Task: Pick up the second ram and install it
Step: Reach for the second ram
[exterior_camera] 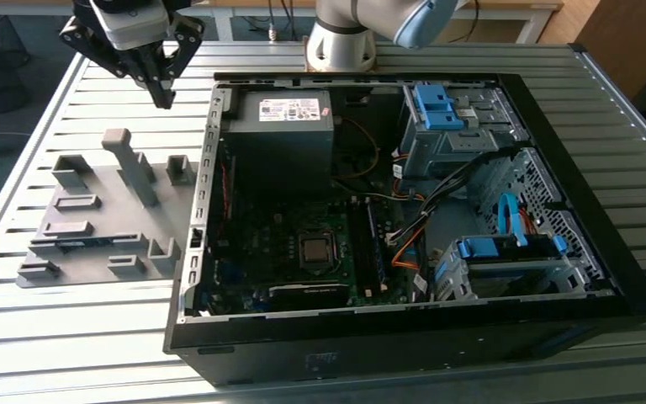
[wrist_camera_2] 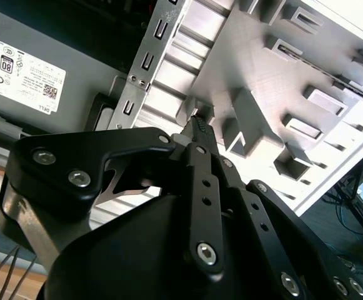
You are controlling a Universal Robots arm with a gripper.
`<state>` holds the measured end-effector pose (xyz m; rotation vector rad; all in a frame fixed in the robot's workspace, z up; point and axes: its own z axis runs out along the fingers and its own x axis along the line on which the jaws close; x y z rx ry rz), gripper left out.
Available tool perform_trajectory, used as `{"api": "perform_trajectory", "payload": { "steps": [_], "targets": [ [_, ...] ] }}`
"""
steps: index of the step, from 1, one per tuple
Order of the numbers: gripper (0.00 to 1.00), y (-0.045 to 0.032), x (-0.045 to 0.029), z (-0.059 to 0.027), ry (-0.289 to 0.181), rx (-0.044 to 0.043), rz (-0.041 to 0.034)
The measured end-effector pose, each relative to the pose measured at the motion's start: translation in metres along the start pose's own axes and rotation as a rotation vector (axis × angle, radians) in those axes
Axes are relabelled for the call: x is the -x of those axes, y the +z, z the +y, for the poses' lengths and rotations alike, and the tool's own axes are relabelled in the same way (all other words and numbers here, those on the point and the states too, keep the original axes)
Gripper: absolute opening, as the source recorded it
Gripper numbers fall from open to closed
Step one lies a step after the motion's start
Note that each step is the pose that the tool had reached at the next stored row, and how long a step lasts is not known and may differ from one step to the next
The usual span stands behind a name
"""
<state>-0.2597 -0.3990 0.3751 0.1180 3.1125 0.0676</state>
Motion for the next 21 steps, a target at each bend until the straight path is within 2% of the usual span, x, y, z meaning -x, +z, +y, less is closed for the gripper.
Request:
{"api": "perform_trajectory", "payload": {
  "steps": [21],
  "targets": [
    [0.11,0.0007,-0.0123,-0.0010,0.000,0.0001,-0.0001]
  ]
}}
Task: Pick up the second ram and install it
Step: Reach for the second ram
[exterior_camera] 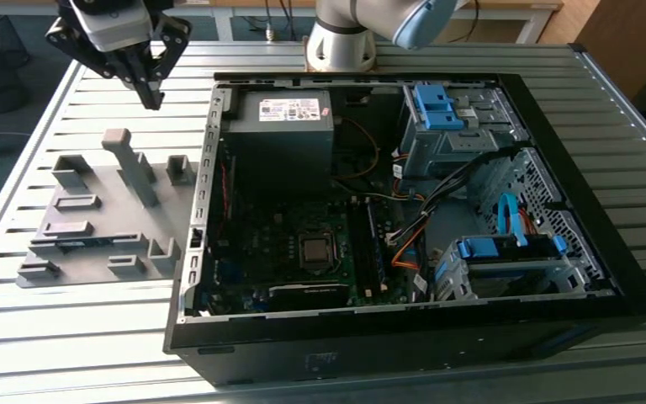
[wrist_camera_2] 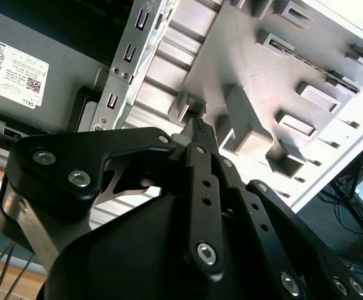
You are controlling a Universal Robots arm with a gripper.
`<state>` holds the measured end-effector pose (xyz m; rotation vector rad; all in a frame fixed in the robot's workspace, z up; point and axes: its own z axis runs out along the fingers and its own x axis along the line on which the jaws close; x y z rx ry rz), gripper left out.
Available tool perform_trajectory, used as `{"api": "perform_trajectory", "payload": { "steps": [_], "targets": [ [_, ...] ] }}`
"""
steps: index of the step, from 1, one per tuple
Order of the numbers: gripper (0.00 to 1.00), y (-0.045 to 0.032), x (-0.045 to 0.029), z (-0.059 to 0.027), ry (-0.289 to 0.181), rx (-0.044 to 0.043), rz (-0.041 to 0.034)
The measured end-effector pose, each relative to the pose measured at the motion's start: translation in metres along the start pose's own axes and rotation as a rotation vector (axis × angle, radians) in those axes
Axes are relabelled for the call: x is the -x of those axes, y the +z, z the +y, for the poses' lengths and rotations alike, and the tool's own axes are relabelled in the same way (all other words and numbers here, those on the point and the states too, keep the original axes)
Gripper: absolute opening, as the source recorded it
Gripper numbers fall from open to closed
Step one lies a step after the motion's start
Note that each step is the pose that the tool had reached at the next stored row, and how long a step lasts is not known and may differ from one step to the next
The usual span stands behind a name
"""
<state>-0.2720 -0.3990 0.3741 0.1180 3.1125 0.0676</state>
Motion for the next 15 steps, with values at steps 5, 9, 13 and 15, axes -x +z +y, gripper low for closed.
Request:
{"api": "perform_trajectory", "payload": {
  "steps": [5,9,13,15],
  "targets": [
    [0.11,0.0002,-0.0023,-0.0002,0.000,0.0000,0.0000],
    [0.11,0.0003,-0.0043,-0.0003,0.000,0.0000,0.0000],
    [0.11,0.0004,-0.0064,-0.0005,0.000,0.0000,0.0000],
    [0.11,0.0004,-0.0076,-0.0006,0.000,0.0000,0.0000]
  ]
}}
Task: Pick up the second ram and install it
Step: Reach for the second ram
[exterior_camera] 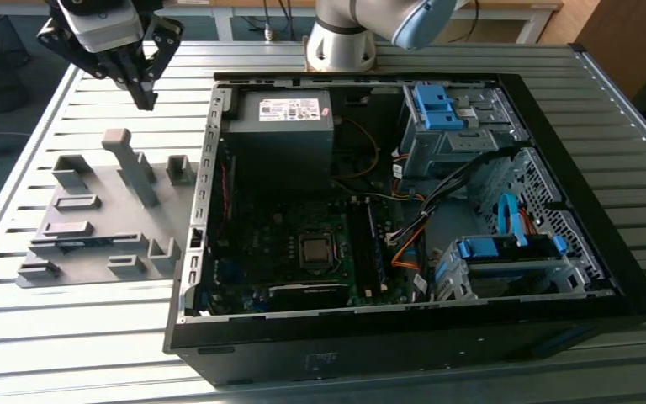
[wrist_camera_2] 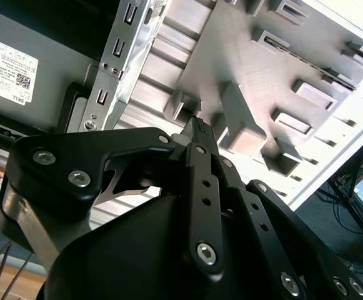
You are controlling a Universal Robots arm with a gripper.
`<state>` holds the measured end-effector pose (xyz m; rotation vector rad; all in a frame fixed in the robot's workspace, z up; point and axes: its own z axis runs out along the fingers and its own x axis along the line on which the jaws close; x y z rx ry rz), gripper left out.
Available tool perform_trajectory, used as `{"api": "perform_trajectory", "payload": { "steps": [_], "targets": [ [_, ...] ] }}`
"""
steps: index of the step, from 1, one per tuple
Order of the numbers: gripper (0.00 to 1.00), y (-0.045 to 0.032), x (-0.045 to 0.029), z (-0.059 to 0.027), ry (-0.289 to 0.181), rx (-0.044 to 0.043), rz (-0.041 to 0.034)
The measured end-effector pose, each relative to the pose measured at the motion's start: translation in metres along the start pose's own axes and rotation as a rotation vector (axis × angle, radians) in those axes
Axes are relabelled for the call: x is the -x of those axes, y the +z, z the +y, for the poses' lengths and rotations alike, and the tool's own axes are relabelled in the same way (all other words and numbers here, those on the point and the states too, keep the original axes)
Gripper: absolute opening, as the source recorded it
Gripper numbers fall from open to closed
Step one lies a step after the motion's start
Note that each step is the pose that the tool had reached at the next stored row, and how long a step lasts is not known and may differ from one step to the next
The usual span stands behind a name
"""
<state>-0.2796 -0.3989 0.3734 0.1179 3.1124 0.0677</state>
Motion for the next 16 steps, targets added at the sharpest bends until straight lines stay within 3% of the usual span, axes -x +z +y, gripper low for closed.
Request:
{"api": "perform_trajectory", "payload": {
  "steps": [16],
  "targets": [
    [0.11,0.0007,-0.0073,-0.0006,0.000,0.0000,0.0000]
  ]
}}
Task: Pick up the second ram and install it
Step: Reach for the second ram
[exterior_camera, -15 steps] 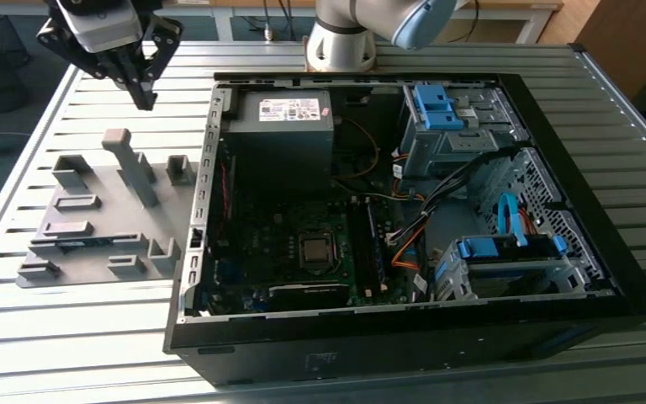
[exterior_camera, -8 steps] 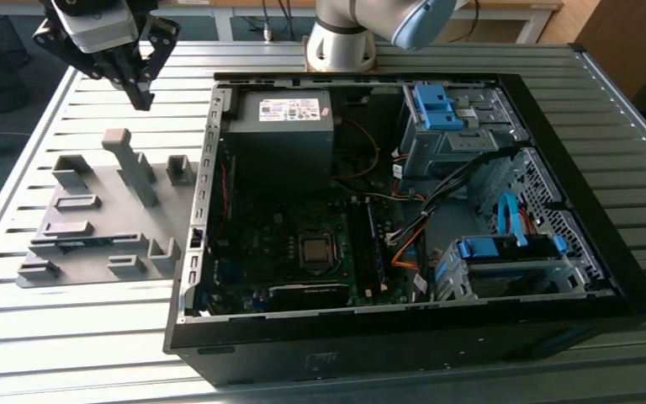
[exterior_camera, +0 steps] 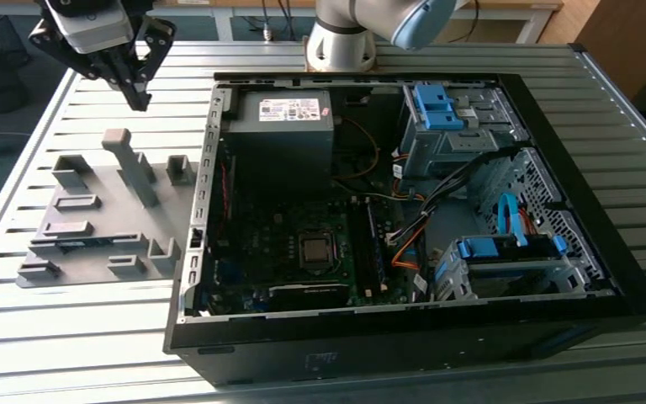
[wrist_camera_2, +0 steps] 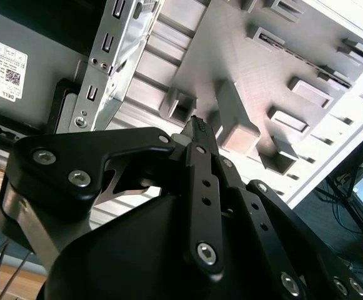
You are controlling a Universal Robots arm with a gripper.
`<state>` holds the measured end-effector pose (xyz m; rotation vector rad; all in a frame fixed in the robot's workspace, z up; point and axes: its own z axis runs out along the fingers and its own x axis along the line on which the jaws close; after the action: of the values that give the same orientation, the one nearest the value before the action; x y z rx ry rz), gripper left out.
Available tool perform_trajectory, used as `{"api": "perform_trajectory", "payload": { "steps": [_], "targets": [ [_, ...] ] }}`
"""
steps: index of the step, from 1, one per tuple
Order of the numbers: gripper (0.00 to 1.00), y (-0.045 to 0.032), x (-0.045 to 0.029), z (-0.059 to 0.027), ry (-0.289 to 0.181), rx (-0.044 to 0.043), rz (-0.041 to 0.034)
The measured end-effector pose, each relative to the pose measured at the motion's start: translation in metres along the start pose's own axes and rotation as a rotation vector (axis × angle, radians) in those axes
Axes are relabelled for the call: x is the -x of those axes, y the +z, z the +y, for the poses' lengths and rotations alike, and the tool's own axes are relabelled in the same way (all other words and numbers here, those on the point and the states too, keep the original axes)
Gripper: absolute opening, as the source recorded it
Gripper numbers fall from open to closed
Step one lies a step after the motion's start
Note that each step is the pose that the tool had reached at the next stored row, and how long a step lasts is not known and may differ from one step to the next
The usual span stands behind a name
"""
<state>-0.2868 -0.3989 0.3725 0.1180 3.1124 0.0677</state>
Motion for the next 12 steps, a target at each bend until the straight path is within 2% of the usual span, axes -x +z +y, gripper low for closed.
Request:
{"api": "perform_trajectory", "payload": {
  "steps": [12],
  "targets": [
    [0.11,0.0007,-0.0051,-0.0004,0.000,0.0000,0.0001]
  ]
}}
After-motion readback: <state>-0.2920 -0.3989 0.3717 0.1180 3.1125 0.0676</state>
